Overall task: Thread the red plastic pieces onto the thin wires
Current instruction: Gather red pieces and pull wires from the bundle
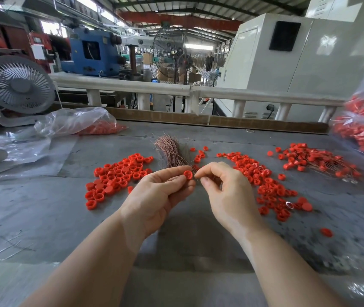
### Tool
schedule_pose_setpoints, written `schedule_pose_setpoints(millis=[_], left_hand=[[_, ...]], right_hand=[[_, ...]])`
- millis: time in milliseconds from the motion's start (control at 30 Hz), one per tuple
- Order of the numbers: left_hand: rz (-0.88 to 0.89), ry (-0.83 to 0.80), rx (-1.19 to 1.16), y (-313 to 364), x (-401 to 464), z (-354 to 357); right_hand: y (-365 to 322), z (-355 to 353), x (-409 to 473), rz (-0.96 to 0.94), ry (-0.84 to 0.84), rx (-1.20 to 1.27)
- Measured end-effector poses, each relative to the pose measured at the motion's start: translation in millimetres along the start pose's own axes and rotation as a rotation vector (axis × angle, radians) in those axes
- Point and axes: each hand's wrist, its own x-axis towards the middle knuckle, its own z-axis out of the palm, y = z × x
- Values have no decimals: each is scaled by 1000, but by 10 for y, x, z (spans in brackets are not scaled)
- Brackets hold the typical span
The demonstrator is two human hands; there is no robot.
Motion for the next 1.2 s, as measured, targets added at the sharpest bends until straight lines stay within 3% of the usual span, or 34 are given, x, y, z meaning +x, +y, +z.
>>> schedule_pose_setpoints(millis=[600,1200], left_hand=[[22,-1,-39,-15,23,-27],[-99,-5,-193,5,16,-37]], right_hand=[[-15,-14,-3,-17,11,-24],[-37,-28,-13,-91,5,-34]])
